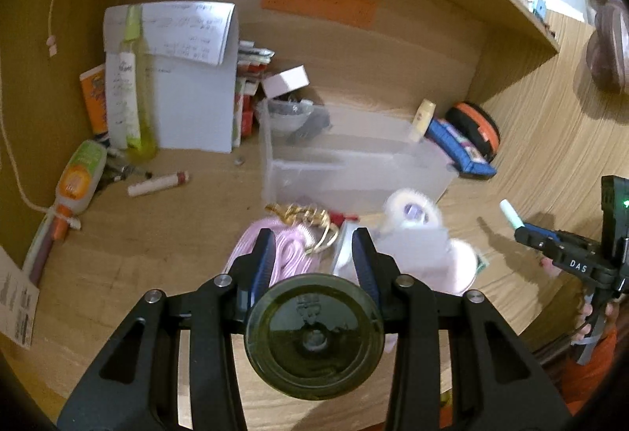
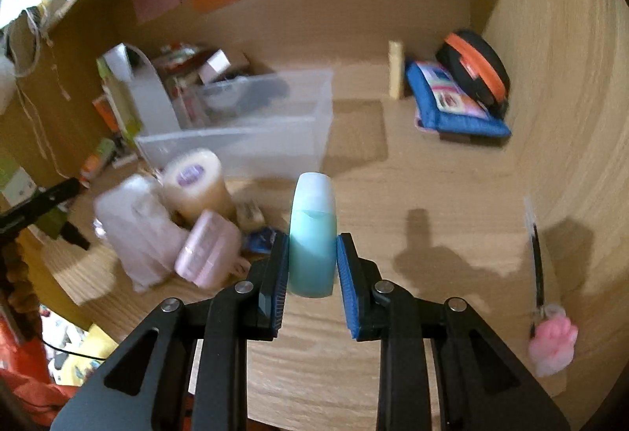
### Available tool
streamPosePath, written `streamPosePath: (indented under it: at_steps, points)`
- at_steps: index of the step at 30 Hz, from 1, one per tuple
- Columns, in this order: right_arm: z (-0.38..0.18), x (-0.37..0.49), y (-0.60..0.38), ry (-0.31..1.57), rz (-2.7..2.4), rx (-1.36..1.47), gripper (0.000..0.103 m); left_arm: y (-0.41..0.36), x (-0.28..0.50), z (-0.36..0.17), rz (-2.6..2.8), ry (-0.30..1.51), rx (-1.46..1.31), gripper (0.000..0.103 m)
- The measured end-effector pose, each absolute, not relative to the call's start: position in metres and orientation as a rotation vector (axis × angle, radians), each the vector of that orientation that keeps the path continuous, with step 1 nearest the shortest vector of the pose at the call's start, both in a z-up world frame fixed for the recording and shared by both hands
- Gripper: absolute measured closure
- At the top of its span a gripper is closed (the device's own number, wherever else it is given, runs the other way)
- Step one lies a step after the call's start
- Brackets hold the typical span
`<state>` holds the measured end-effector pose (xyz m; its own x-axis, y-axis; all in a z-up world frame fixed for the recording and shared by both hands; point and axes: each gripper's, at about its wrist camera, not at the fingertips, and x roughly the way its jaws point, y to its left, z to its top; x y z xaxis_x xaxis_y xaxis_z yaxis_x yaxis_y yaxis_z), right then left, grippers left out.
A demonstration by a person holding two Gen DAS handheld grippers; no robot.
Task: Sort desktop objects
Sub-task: 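Grasp and carry both bottles into the clear plastic box, then release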
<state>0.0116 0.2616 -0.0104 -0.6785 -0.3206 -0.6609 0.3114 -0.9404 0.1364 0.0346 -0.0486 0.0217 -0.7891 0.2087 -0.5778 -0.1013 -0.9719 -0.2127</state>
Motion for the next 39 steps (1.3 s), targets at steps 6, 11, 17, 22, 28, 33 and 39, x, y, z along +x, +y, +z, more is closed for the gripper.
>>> streamPosePath:
  at_steps: [6, 11, 17, 22, 28, 33, 39]
  points:
    - [0.013, -0.002, 0.244, 0.001, -2.573, 0.935, 0.081, -0.044, 0.017, 0.048, 2.824, -0.207, -0.861, 0.063]
    - [0.022, -0.026, 0.224, 0.053, -2.562, 0.894, 0.081, -0.043, -0.014, 0.062, 2.828, -0.197, -0.853, 0.063]
    - [0.032, -0.061, 0.205, 0.058, -2.53, 0.873, 0.081, -0.046, -0.053, 0.071, 2.831, -0.205, -0.879, 0.063]
    - [0.029, -0.094, 0.193, 0.041, -2.497, 0.918, 0.081, -0.047, -0.086, 0.072, 2.821, -0.236, -0.909, 0.063]
    - [0.013, -0.127, 0.18, 0.053, -2.475, 0.995, 0.081, -0.041, -0.121, 0.062, 2.829, -0.228, -0.952, 0.063]
    - [-0.003, -0.148, 0.173, 0.092, -2.45, 1.066, 0.081, -0.031, -0.149, 0.042, 2.806, -0.187, -1.041, 0.063]
    - [-0.016, -0.16, 0.166, 0.149, -2.429, 1.123, 0.081, -0.022, -0.17, 0.017, 2.735, -0.153, -1.152, 0.063]
